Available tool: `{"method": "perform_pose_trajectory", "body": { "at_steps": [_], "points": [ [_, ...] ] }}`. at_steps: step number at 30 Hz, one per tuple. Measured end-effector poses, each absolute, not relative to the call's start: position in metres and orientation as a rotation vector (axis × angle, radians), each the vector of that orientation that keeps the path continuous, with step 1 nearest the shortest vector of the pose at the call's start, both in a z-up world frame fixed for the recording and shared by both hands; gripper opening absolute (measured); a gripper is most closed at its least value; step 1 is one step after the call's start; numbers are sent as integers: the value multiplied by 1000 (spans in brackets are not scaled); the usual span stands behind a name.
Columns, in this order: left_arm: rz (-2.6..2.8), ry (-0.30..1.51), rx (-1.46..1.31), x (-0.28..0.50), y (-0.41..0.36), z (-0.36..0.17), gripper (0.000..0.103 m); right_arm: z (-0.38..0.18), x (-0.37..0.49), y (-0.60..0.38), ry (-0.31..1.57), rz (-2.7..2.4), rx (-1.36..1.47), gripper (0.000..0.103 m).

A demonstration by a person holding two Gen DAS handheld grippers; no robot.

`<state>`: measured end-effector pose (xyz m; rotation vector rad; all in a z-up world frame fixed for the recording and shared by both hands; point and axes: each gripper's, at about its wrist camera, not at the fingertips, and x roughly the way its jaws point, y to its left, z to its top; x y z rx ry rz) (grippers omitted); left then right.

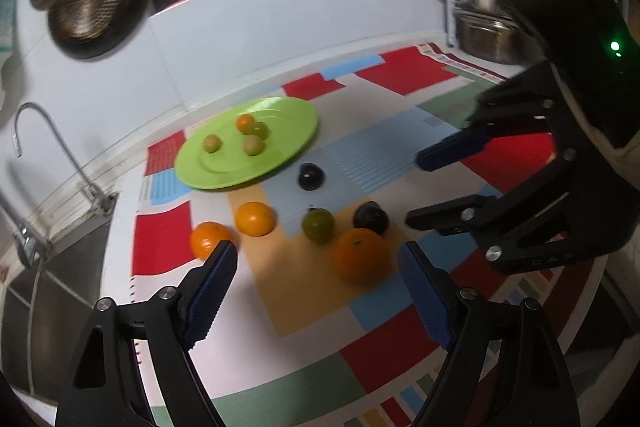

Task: Organize fruits
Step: 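Move left tool around the large orange while right tool approaches a dark plum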

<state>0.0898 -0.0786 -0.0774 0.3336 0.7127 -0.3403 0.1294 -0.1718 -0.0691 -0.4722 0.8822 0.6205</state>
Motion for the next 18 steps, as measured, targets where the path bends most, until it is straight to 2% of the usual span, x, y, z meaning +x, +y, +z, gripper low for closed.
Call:
{"method": "perform_pose_trajectory", "body": {
  "at_steps": [12, 18],
  "points": [
    [-444, 802, 330, 108, -88, -103, 58, -94, 141, -163, 890, 772, -595, 44],
    [-473, 819, 315, 114, -91, -108, 52, -103, 151, -161, 896, 806, -603, 44]
  ]
}}
